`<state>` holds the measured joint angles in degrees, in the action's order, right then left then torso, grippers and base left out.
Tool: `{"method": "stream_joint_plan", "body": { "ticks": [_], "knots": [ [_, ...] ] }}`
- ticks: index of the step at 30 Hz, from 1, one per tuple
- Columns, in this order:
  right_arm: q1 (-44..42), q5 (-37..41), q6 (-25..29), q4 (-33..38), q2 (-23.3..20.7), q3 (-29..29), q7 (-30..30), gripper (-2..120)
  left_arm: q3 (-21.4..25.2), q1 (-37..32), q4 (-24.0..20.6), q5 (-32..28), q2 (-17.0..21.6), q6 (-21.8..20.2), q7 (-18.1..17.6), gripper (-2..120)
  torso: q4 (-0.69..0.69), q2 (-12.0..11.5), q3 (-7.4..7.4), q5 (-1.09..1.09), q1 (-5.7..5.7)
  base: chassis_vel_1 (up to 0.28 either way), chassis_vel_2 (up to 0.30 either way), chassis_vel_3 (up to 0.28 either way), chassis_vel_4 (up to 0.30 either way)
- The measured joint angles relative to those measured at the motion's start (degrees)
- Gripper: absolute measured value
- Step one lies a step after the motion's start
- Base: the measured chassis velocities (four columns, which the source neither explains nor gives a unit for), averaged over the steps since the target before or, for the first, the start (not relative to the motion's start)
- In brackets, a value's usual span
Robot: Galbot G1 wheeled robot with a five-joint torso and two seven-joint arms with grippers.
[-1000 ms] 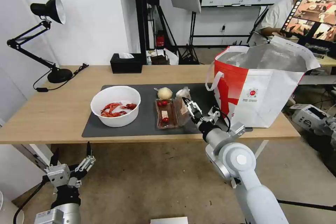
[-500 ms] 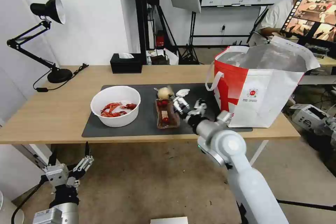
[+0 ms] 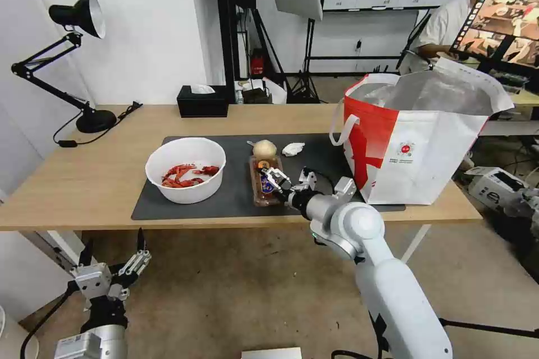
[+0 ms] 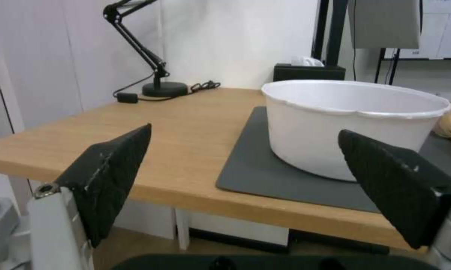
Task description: Pick up the trash from the table and place it into the takeout bag.
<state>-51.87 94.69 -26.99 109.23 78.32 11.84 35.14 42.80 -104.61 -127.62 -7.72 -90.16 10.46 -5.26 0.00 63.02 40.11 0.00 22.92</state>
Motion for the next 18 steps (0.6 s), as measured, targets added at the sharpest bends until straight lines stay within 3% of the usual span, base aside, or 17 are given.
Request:
{"method": "stream_joint_plan", "body": {
  "ticks": [3,6,7,9,12,13,18],
  "knots": [
    [0.0,-4.6,1.4,0.5,-0.6,-0.5,-4.6,100,0.1,0.0,-0.1,0.0,0.0,0.0,0.0,100,0.00,0.0,0.00,0.00,0.00,0.000,0.000,0.000,0.000],
    [1.0,-23.9,4.6,0.9,-3.2,-3.4,-18.4,100,0.4,-0.1,-0.3,-0.2,0.1,0.0,-0.1,100,-0.01,0.0,0.00,0.01,0.00,0.000,0.000,0.000,0.000],
    [1.0,-23.9,4.6,0.9,-3.2,-3.4,-18.4,100,0.4,-0.1,-0.3,-0.2,0.1,0.0,-0.1,100,-0.01,0.0,0.00,0.01,0.00,0.000,0.000,0.000,0.000],
    [2.5,-36.3,7.3,0.0,-5.2,-5.7,-26.0,100,0.8,-0.1,-0.4,-0.3,0.3,0.0,0.0,100,0.00,0.0,0.00,0.00,0.00,0.000,0.000,0.000,0.000],
    [2.6,-37.7,7.5,-0.2,-5.4,-6.0,-26.7,100,0.8,-0.1,-0.4,-0.3,0.4,0.0,0.0,100,0.00,0.0,0.00,0.01,0.00,0.000,0.000,0.000,0.000],
    [6.2,-54.9,9.8,-3.2,-8.4,-9.1,-34.8,100,1.3,0.0,-0.5,-0.5,0.6,0.0,-0.1,100,0.00,0.0,0.00,0.00,0.00,0.000,0.000,0.000,0.000],
    [13.5,-59.8,9.9,-8.7,-11.2,-13.6,-39.4,100,1.6,-0.1,-0.7,-0.7,0.8,0.0,-0.1,100,0.00,0.0,0.00,0.00,0.00,0.000,0.000,0.000,0.000]
  ]
}}
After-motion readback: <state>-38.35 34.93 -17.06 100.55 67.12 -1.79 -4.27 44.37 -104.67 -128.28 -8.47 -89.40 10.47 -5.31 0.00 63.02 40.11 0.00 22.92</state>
